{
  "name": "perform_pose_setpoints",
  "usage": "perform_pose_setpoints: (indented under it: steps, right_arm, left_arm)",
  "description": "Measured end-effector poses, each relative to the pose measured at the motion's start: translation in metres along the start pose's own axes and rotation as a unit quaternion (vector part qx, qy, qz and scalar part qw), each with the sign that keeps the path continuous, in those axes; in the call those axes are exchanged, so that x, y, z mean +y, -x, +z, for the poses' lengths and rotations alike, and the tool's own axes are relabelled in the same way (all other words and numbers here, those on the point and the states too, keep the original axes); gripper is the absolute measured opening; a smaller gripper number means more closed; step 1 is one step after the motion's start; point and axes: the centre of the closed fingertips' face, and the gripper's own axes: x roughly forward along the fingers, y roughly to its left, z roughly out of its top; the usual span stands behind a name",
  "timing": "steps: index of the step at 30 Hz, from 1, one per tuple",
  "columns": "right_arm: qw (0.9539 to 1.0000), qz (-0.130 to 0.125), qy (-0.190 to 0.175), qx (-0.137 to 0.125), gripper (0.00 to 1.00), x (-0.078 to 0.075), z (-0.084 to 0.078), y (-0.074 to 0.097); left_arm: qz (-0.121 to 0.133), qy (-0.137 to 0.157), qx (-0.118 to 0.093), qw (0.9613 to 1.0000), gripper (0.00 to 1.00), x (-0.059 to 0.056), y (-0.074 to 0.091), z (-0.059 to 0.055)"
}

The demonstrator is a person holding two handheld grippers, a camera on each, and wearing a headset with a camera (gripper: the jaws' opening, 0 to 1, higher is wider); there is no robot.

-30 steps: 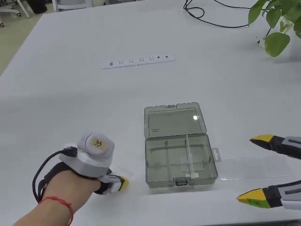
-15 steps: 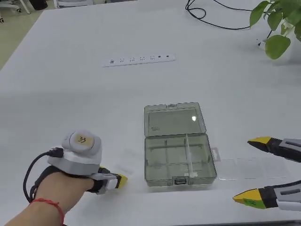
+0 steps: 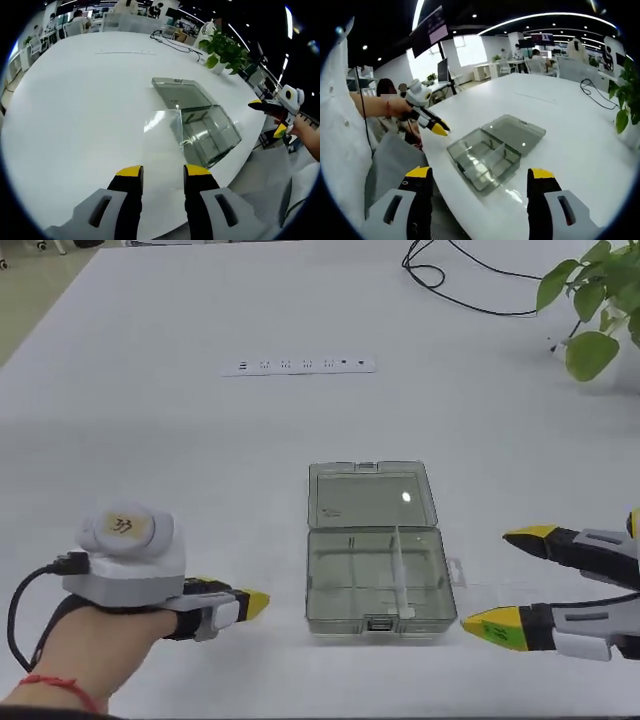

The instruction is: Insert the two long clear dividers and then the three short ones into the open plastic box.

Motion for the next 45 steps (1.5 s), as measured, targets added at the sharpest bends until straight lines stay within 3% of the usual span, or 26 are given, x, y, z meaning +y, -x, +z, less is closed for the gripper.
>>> perform_pose_setpoints:
  steps: [2, 5, 13, 19, 22, 28, 45]
  right_arm:
    - [0.9997, 0.003, 0.013, -0.021, 0.76, 0.003, 0.012, -0.001]
    - [0.9998, 0.004, -0.004, -0.018, 0.74, 0.009, 0.020, -0.004]
    - [0.9985, -0.005, -0.022, -0.050, 0.69, 0.024, 0.051, -0.011]
    - [0.9951, -0.010, -0.055, -0.082, 0.55, 0.033, 0.074, -0.017]
    - [0.9929, -0.014, -0.076, -0.090, 0.44, 0.035, 0.080, -0.020]
    - [0.9902, -0.018, -0.100, -0.095, 0.31, 0.038, 0.084, -0.027]
    - [0.9835, -0.031, -0.149, -0.097, 0.14, 0.041, 0.085, -0.039]
  left_arm:
    - [-0.009, 0.001, -0.012, 0.9999, 0.30, -0.007, 0.002, 0.007]
    - [-0.024, 0.002, -0.029, 0.9993, 0.30, -0.018, 0.006, 0.017]
    - [-0.075, 0.000, -0.073, 0.9945, 0.30, -0.054, 0.011, 0.043]
    - [-0.110, -0.005, -0.092, 0.9896, 0.30, -0.082, 0.012, 0.055]
    - [-0.124, -0.004, -0.100, 0.9873, 0.30, -0.090, 0.011, 0.058]
    - [-0.150, -0.014, -0.111, 0.9823, 0.30, -0.111, 0.011, 0.065]
    - [-0.181, -0.040, -0.124, 0.9747, 0.30, -0.137, 0.012, 0.075]
